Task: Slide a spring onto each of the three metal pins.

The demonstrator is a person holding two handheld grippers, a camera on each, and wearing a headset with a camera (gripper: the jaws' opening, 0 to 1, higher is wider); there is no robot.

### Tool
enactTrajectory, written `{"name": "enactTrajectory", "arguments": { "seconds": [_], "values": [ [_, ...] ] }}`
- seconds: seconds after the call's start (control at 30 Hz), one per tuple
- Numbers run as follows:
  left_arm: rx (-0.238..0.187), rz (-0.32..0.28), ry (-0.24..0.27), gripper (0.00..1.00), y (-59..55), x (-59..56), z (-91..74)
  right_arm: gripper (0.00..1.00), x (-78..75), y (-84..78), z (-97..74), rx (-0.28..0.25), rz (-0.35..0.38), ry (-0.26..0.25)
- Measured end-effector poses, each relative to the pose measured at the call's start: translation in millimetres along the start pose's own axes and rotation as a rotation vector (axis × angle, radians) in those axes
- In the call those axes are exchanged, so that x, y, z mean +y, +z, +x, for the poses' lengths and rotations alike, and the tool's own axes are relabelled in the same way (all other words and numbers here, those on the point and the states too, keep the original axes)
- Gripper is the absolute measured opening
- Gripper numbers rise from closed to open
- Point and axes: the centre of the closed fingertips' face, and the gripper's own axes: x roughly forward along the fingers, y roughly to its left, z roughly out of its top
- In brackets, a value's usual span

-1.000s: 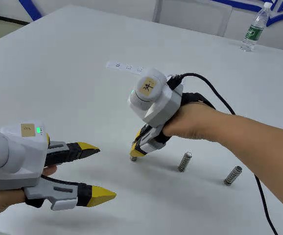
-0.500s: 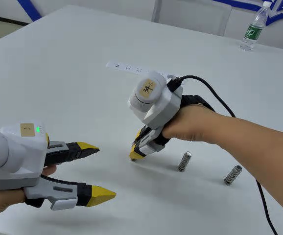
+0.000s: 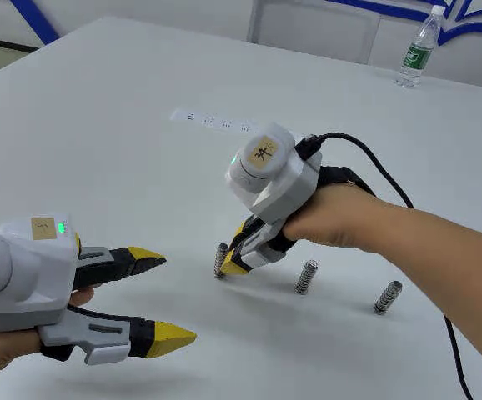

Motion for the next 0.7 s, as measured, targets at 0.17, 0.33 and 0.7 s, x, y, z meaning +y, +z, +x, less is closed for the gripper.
{"name": "enactTrajectory", "arguments": {
  "seconds": [0.17,0.33,0.7],
  "values": [
    [0.001,0.000,-0.003,0.66,-0.2,-1.1,0.6,0.21,3.5,-0.3,-6.8,-0.022,0.003,-0.010],
    [-0.004,0.000,-0.003,0.66,1.6,-1.0,0.8,0.22,7.1,-1.4,-12.3,-0.040,0.011,-0.017],
    [-0.001,0.004,-0.006,0.67,3.4,-1.5,2.9,0.23,19.1,-1.8,-28.6,-0.099,0.034,-0.034]
  ]
}}
